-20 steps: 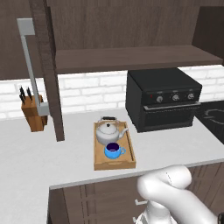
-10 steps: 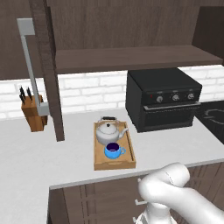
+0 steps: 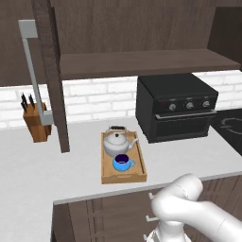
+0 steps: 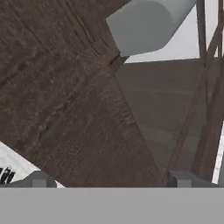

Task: Pick the kettle from the counter and place it on the tray. Then pick the mug from the cabinet and place it on the tray. Then close the cabinet doors.

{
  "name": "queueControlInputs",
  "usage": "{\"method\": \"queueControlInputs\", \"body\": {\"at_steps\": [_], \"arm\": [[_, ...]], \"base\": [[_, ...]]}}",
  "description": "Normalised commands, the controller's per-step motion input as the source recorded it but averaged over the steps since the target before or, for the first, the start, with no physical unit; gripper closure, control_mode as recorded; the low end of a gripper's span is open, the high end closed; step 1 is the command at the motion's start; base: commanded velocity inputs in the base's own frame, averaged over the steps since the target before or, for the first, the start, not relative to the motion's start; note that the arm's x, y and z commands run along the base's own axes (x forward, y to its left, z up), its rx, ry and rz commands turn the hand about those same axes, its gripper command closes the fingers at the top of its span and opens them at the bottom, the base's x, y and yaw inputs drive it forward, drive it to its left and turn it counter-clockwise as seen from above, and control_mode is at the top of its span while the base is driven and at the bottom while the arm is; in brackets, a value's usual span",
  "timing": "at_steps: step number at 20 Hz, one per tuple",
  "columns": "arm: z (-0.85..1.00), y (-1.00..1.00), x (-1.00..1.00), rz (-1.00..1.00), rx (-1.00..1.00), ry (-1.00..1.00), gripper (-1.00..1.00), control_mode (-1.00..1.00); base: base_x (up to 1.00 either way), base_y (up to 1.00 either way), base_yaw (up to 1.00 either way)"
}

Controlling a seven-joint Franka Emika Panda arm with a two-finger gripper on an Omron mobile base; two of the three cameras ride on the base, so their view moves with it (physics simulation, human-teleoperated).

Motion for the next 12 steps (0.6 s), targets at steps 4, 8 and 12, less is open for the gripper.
{"method": "queueControlInputs", "body": {"at_steps": [4,8,12], "arm": [[0.23,0.33,0.0,0.09,-0.3,-0.2,-1.0,-1.0],[0.08,0.54,0.0,0.04,-0.29,-0.11,-1.0,-1.0],[0.01,0.61,0.0,0.0,-0.26,-0.02,-1.0,-1.0]], "base": [[0.0,0.0,0.0],[0.0,0.0,0.0],[0.0,0.0,0.0]]}}
